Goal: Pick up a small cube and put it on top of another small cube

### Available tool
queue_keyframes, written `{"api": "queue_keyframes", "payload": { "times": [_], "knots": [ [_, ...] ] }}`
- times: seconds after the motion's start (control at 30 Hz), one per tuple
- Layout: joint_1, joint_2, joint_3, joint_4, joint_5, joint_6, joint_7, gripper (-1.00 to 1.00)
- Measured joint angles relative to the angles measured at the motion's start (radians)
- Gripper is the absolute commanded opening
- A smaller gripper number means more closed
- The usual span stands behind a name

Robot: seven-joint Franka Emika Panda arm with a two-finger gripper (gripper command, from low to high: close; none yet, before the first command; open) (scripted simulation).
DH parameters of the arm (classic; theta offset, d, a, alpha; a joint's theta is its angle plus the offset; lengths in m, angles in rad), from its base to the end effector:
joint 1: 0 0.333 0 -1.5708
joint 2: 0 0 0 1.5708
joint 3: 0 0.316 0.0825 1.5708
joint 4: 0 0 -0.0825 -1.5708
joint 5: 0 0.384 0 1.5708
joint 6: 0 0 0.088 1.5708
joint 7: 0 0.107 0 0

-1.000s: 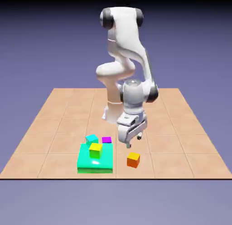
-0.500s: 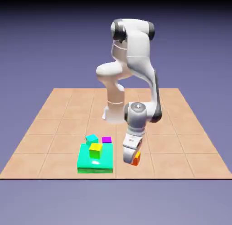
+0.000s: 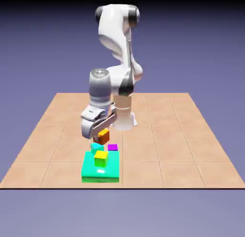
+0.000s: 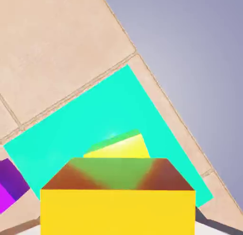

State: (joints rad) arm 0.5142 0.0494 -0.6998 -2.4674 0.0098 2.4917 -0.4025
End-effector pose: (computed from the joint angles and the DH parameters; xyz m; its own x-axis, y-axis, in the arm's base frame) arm 0.4670 -0.0892 0.2777 0.9779 0.2077 -0.0224 0.2081 -0.9779 0.0187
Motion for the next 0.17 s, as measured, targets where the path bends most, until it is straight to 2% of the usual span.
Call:
{"api": "queue_keyframes", "payload": {
  "times": [0.07,0.1,0.17],
  "knots": [
    [-0.030,0.072,0.032,-0.013,0.075,0.069,-0.054,-1.00],
    [-0.037,0.091,0.040,-0.016,0.094,0.086,-0.068,1.00],
    [-0.037,0.091,0.040,-0.016,0.094,0.087,-0.067,1.00]
  ]
}}
